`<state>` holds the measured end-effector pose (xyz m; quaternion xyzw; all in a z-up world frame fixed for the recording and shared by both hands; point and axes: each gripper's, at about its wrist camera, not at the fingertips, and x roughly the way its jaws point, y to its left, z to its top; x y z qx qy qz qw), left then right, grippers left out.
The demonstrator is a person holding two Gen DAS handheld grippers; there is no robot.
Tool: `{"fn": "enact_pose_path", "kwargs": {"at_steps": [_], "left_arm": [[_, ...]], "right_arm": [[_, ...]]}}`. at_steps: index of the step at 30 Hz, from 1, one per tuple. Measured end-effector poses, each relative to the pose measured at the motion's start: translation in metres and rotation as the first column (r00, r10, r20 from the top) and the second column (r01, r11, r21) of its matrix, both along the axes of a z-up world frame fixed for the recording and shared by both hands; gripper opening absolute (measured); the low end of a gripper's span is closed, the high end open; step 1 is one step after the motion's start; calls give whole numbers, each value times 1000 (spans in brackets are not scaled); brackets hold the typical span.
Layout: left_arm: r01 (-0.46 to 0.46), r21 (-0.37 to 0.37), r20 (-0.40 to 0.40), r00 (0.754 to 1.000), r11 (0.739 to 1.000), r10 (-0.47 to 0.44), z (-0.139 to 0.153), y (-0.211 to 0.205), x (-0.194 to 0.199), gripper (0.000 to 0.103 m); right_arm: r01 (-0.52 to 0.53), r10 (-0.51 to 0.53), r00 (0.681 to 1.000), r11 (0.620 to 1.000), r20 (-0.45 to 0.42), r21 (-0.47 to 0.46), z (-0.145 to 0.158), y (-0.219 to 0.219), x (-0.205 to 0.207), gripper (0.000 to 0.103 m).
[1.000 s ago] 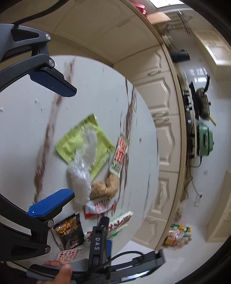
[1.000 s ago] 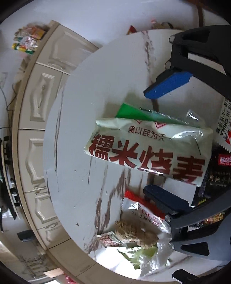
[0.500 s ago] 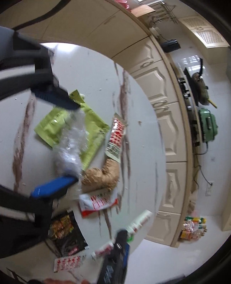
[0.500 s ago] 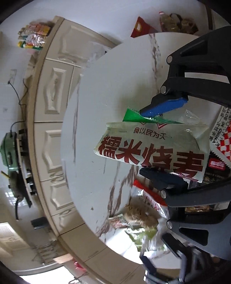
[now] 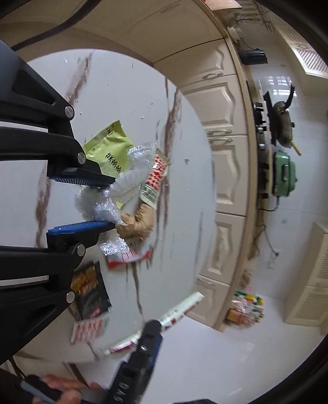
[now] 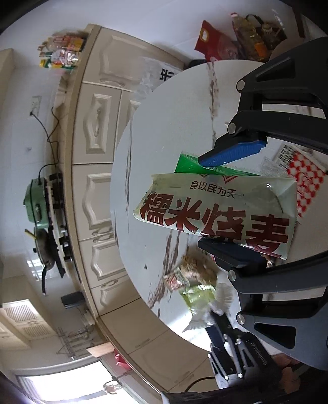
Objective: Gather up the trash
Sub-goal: 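Grasp the white-red bread bag with the right tool while the left tool grasps the clear plastic wrap, then carry the bread bag and plastic wrap with both tools toward the bin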
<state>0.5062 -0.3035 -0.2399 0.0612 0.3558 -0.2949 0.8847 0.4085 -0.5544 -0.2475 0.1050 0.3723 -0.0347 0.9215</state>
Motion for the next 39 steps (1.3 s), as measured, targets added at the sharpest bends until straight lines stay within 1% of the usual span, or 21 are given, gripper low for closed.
{"fn": "enact_pose_path", "kwargs": {"at_steps": [3, 6, 9, 11, 17, 21, 22, 26, 27, 30, 31, 34, 35, 37, 39], "left_arm": [[-5, -53, 31, 1000, 999, 7, 15, 15, -15, 22], [-17, -76, 68, 997, 997, 22, 29, 35, -28, 22], [-46, -98, 113, 992, 994, 57, 42, 65, -44, 22], [-63, -111, 129, 989, 992, 78, 47, 88, -54, 22], [-156, -149, 153, 972, 976, 179, 52, 167, -79, 22], [-235, -160, 155, 953, 959, 259, 51, 225, -93, 22], [-265, -162, 153, 945, 951, 289, 49, 245, -99, 22], [-350, -163, 134, 918, 922, 372, 42, 302, -116, 22], [-381, -158, 121, 908, 911, 400, 36, 320, -120, 22], [-446, -134, 97, 883, 885, 459, 28, 352, -130, 22], [-470, -118, 79, 874, 875, 480, 20, 364, -132, 22], [-511, -90, 33, 857, 855, 515, 1, 388, -132, 22], [-521, -77, 8, 852, 850, 523, -8, 396, -128, 22], [-542, -47, -47, 840, 839, 540, -30, 405, -119, 22], [-550, -23, -98, 833, 835, 545, -50, 414, -108, 23]], "right_arm": [[-16, 16, 1000, 1000, 21, -8, 11, 12, -10, 55], [-38, 39, 998, 999, 46, -21, 25, 28, -18, 56], [-64, 66, 995, 997, 70, -39, 38, 49, -23, 56], [-88, 92, 992, 995, 81, -52, 45, 67, -25, 56], [-196, 207, 971, 976, 122, -99, 65, 145, -27, 56], [-295, 310, 940, 948, 142, -118, 69, 210, -20, 56], [-317, 332, 931, 941, 148, -119, 68, 225, -19, 56], [-432, 447, 885, 893, 130, -130, 58, 298, -8, 57], [-456, 470, 874, 881, 125, -129, 54, 314, -5, 57], [-533, 544, 834, 838, 91, -118, 35, 365, 7, 57], [-561, 570, 818, 820, 73, -116, 26, 383, 12, 57], [-612, 618, 786, 784, 31, -105, -1, 417, 20, 57], [-630, 634, 774, 770, 6, -97, -14, 430, 25, 57], [-652, 652, 758, 754, -36, -82, -40, 450, 35, 57], [-668, 663, 744, 742, -86, -59, -68, 463, 46, 57]]}}
